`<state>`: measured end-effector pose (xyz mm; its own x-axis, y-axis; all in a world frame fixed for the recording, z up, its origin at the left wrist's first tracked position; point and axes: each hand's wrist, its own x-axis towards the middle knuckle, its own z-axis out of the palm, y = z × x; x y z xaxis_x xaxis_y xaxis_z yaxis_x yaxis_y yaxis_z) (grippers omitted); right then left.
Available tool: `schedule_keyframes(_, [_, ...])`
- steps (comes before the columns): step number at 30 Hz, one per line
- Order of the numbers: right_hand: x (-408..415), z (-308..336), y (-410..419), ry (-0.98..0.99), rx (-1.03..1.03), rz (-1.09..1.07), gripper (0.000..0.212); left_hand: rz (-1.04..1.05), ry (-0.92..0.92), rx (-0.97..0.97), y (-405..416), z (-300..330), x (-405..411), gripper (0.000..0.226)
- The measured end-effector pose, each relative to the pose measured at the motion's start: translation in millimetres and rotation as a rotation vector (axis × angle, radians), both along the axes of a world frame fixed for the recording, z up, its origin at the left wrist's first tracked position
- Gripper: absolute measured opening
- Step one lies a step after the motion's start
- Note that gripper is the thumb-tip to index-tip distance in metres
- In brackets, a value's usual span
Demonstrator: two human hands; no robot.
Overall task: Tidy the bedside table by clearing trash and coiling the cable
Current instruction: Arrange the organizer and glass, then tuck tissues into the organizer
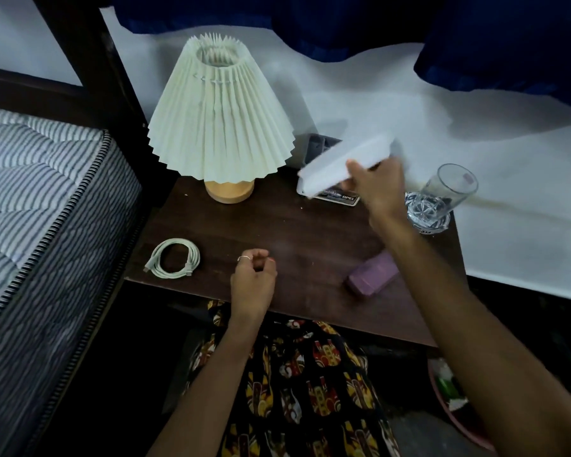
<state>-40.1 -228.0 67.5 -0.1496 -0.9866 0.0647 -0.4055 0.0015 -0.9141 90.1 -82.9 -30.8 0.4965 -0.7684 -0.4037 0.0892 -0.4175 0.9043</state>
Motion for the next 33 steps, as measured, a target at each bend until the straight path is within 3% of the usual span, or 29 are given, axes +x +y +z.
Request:
schedule_keyframes(3, [12.0, 19.6, -32.6, 0.217, -0.154, -0.005, 0.016, -0.053, -0.09, -0.014, 0.1, -1.4, -1.9, 0.008])
schedule_keyframes(6, [20.9, 15.9, -57.3, 0.29, -0.185, 0.001, 0.025, -0.077, -0.176, -0.024, -0.1, -2.4, -2.9, 0.008])
schedule_keyframes(14, [34.5, -5.8, -75.6, 0.284, -0.086, -0.051, 0.039, -0.095, -0.213, -0.039, 0.1, -1.0, -2.6, 0.01])
schedule_keyframes(22, [39.5, -19.0, -80.6, 0.18, 0.023, 0.048, 0.049, -0.113, -0.252, -0.034, -0.8, -0.3, -2.3, 0.01])
schedule_keyframes(26, [34.4, -23.1, -75.8, 0.157, 0.059, 0.031, 0.072, -0.111, -0.268, -0.039, -2.0, -1.3, -0.4, 0.011])
schedule_keyframes(30, [28.6, -22.5, -42.9, 0.156, 0.025, 0.027, 0.036, -0.112, -0.295, -0.045, -1.7, -1.1, 1.1, 0.011])
schedule_keyframes(33, [26.2, -33.4, -8.0, 0.154, -0.014, 0.093, 0.024, -0.119, -0.315, -0.057, 0.6, 2.0, 3.1, 0.014])
